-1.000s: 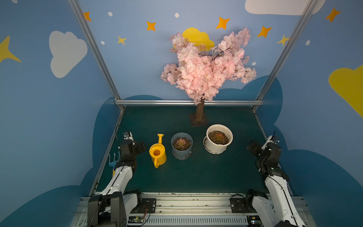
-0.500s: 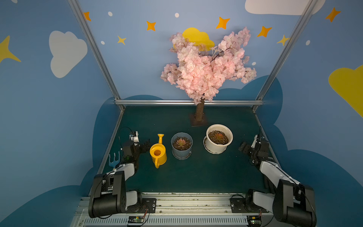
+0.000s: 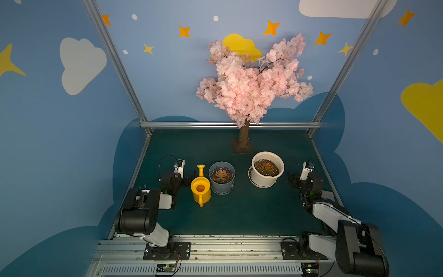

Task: Water the succulent around the soil edge
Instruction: Move the watering can to the center of the board.

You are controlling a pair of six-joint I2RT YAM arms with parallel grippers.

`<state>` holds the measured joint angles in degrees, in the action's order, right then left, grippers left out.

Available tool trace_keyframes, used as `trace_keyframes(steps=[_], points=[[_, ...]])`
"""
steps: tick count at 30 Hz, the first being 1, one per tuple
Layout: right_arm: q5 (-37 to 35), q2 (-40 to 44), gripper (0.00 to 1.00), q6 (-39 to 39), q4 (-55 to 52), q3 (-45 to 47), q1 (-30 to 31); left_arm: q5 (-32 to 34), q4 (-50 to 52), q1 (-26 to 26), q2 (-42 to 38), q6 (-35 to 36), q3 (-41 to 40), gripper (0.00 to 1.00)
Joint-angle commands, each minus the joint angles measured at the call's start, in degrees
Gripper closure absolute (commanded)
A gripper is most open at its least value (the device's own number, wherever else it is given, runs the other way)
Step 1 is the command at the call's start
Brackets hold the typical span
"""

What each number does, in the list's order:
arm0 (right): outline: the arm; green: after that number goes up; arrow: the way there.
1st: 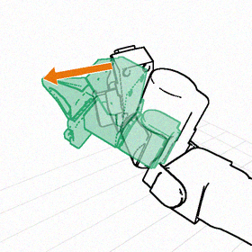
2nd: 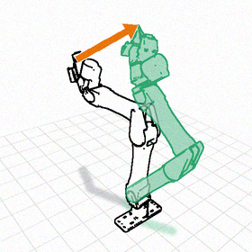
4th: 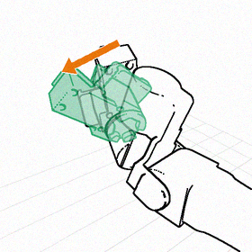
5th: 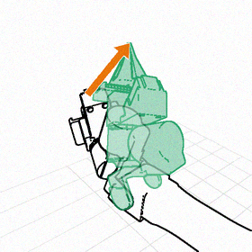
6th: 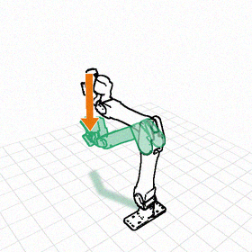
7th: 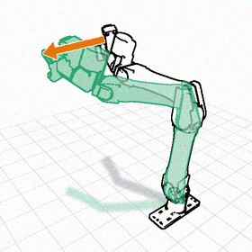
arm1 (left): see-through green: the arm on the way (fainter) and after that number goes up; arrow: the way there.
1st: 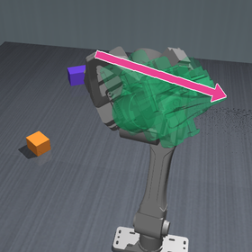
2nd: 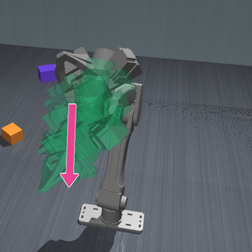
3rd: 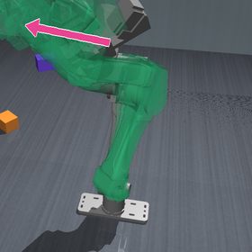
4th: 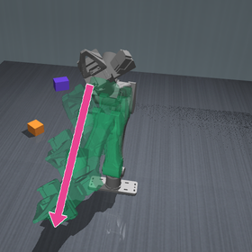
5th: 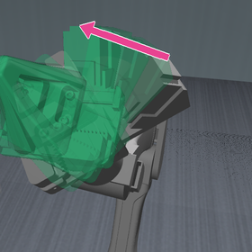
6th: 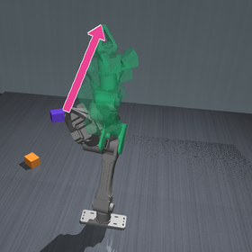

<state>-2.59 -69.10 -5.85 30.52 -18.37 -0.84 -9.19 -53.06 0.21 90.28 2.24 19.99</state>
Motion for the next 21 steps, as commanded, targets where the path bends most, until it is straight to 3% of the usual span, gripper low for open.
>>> trace_keyframes(steps=[1, 7, 9, 21], points=[[-2.2, -4.2, 0.02, 5.0, 12.1, 1.1, 2.8, 2.1, -0.3, 0.8, -0.4, 1.8, 1.1, 0.00], [-4.5, -15.1, 0.02, 10.1, 10.5, -5.3, 5.3, -0.3, 0.1, 0.8, -0.3, 2.8, 1.4, 0.00], [-3.8, -14.7, 0.02, 9.9, 4.4, -7.8, 4.4, -0.4, 0.1, 0.8, -0.3, 2.8, 1.4, 0.00], [-3.3, -15.2, 0.02, 7.9, 3.3, -8.7, 2.9, -0.3, 0.4, 0.9, -0.2, 2.9, 1.7, 0.00]])
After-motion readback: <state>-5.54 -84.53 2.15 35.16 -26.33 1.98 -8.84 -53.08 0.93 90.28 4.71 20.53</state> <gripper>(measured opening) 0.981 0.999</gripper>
